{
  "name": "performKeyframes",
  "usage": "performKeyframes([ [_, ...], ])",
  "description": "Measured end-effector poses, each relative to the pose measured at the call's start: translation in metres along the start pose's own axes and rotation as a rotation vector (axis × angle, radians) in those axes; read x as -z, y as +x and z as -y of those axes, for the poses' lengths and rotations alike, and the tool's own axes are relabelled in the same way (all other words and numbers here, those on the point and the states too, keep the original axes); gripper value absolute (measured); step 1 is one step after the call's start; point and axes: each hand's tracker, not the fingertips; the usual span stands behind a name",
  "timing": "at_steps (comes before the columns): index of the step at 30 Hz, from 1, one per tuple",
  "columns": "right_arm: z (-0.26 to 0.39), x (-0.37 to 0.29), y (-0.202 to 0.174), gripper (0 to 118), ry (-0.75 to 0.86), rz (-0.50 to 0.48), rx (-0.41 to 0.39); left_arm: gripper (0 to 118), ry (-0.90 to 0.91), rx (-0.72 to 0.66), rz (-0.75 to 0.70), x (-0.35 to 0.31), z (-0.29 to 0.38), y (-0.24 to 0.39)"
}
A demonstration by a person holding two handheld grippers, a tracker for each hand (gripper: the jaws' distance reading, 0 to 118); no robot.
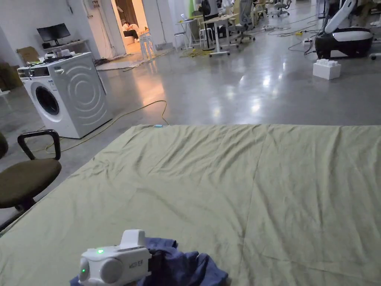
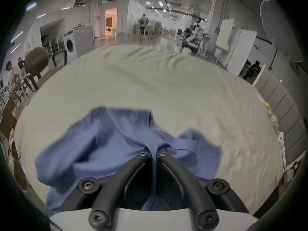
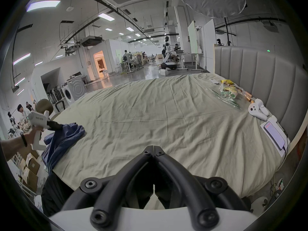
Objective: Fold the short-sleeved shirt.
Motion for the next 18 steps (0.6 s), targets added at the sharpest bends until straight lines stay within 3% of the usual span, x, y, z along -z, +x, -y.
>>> performKeyframes([
  [5, 0.006, -0.019, 0.015, 0, 0.054, 0.017, 0.084, 5, 0.146, 0.016, 0.180, -0.027, -0.038, 0.079],
  [10, 0.013, -0.039, 0.033, 0, 0.079, 0.045, 0.144, 5, 0.159, 0.130, 0.410, -0.023, -0.038, 0.220],
  [18, 0.030, -0.085, 0.067, 0, 0.106, 0.177, 0.185, 5, -0.092, 0.334, 0.761, 0.000, 0.086, 0.458],
])
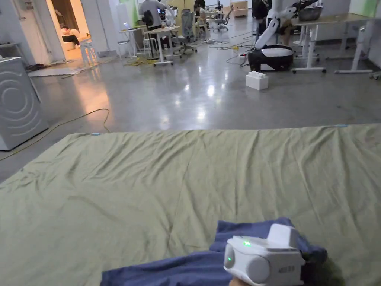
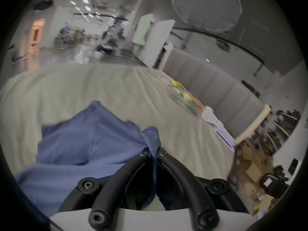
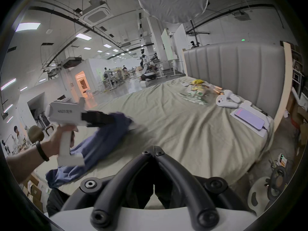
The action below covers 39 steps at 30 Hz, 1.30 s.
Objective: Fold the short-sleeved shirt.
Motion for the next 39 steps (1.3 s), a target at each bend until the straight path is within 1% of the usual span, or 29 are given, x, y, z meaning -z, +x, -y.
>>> performKeyframes([
  [2, 0.003, -0.009, 0.012, 0, -0.007, 0.031, 0.006, 5, -0.068, -0.061, 0.095, 0.030, 0.033, 0.041],
  [4, 0.008, -0.014, 0.021, 0, -0.018, 0.048, 0.016, 5, -0.114, -0.010, 0.139, 0.049, 0.063, 0.078],
  [6, 0.012, -0.016, 0.027, 0, -0.026, 0.063, 0.024, 5, -0.206, 0.046, 0.209, 0.061, 0.088, 0.108],
  [7, 0.014, -0.016, 0.029, 0, -0.030, 0.064, 0.025, 5, -0.209, 0.067, 0.226, 0.062, 0.100, 0.123],
  [8, 0.015, -0.015, 0.029, 0, -0.035, 0.064, 0.024, 5, -0.213, 0.118, 0.229, 0.063, 0.109, 0.134],
  [9, 0.016, -0.014, 0.029, 0, -0.038, 0.066, 0.022, 9, -0.213, 0.140, 0.221, 0.064, 0.114, 0.140],
  [11, 0.015, -0.012, 0.027, 0, -0.039, 0.064, 0.015, 51, -0.217, 0.139, 0.213, 0.062, 0.117, 0.135],
  [12, 0.013, -0.011, 0.025, 0, -0.036, 0.050, 0.007, 64, -0.210, 0.072, 0.247, 0.054, 0.113, 0.124],
  [13, 0.009, -0.010, 0.021, 0, -0.025, 0.032, -0.011, 68, -0.192, 0.002, 0.266, 0.042, 0.107, 0.112],
  [14, 0.005, -0.008, 0.017, 0, -0.007, 0.014, -0.032, 68, -0.130, -0.032, 0.254, 0.023, 0.100, 0.101],
  [15, 0.001, -0.006, 0.014, 0, 0.010, -0.008, -0.049, 73, -0.060, -0.050, 0.226, 0.001, 0.093, 0.090],
  [16, -0.004, -0.003, 0.009, 0, 0.027, -0.031, -0.065, 73, 0.002, -0.055, 0.192, -0.023, 0.085, 0.077],
  [18, -0.013, 0.004, -0.001, 0, 0.074, -0.080, -0.087, 73, 0.123, -0.014, 0.097, -0.077, 0.073, 0.054],
  [20, -0.023, 0.012, -0.014, 0, 0.128, -0.122, -0.115, 74, 0.237, 0.078, -0.043, -0.136, 0.063, 0.037],
  [23, -0.040, 0.020, -0.037, 0, 0.172, -0.172, -0.135, 74, 0.407, 0.199, -0.299, -0.221, 0.061, 0.027],
  [26, -0.059, 0.020, -0.058, 0, 0.217, -0.204, -0.154, 75, 0.518, 0.245, -0.503, -0.290, 0.066, 0.026],
  [28, -0.069, 0.015, -0.069, 0, 0.258, -0.242, -0.168, 74, 0.549, 0.250, -0.623, -0.325, 0.076, 0.025],
  [31, -0.080, 0.005, -0.077, 0, 0.278, -0.269, -0.182, 72, 0.580, 0.262, -0.800, -0.359, 0.093, 0.027],
  [32, -0.082, 0.001, -0.079, 0, 0.283, -0.282, -0.189, 67, 0.595, 0.253, -0.830, -0.370, 0.100, 0.028],
  [33, -0.083, -0.003, -0.079, 0, 0.290, -0.287, -0.197, 58, 0.634, 0.245, -0.841, -0.378, 0.106, 0.028],
  [35, -0.086, -0.014, -0.081, 0, 0.316, -0.292, -0.220, 21, 0.682, 0.210, -0.843, -0.397, 0.114, 0.034],
  [36, -0.086, -0.017, -0.081, 0, 0.316, -0.294, -0.222, 13, 0.672, 0.212, -0.837, -0.401, 0.116, 0.037],
  [37, -0.086, -0.020, -0.081, 1, 0.319, -0.293, -0.222, 11, 0.661, 0.203, -0.831, -0.406, 0.116, 0.039],
  [38, -0.086, -0.023, -0.080, 1, 0.322, -0.289, -0.223, 2, 0.632, 0.185, -0.781, -0.409, 0.118, 0.038],
  [39, -0.087, -0.024, -0.079, 1, 0.345, -0.298, -0.242, 0, 0.613, 0.171, -0.739, -0.409, 0.119, 0.037],
])
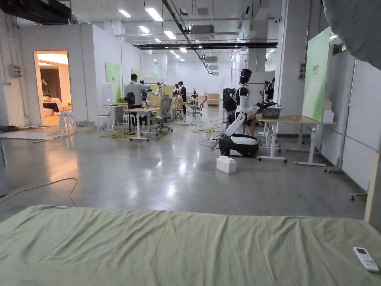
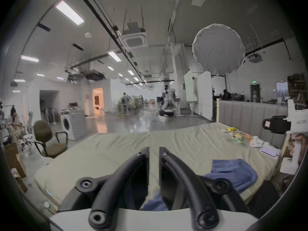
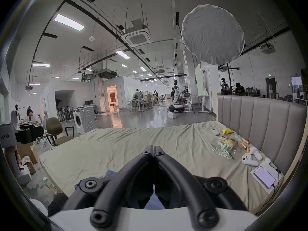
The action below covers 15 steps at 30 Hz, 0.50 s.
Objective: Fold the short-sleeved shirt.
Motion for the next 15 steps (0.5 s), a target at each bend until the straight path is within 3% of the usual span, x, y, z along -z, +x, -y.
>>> performKeyframes([
  [2, 0.009, 0.000, 0.004, 1, -0.034, -0.023, 0.070, 0, 0.013, -0.011, -0.027, -0.001, 0.002, 0.004],
  [3, 0.005, 0.000, 0.002, 1, 0.006, -0.012, 0.024, 0, 0.010, -0.009, -0.024, 0.000, 0.001, 0.005],
  [15, 0.003, 0.002, -0.001, 0, -0.027, 0.054, 0.011, 0, 0.012, 0.002, 0.017, 0.014, -0.010, 0.024],
])
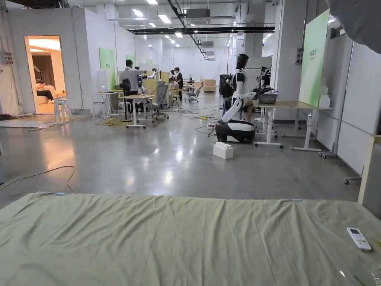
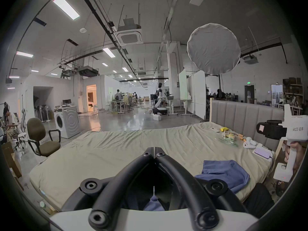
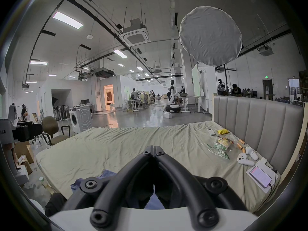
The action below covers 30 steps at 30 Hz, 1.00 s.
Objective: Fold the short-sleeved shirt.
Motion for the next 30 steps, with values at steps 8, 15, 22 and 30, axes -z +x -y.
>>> performKeyframes([
  [8, 0.007, 0.004, 0.005, 0, -0.014, 0.021, -0.001, 0, -0.019, -0.028, 0.014, 0.014, 0.001, -0.003],
  [15, 0.025, 0.009, 0.011, 0, -0.085, -0.002, 0.036, 0, -0.266, -0.110, 0.100, 0.067, 0.039, -0.004],
  [22, 0.055, 0.018, 0.026, 0, -0.200, 0.025, 0.055, 57, -0.550, -0.092, 0.175, 0.183, 0.091, 0.004],
  [30, 0.075, 0.022, 0.051, 0, -0.287, 0.097, 0.067, 75, -0.819, -0.208, 0.204, 0.335, 0.165, -0.006],
])
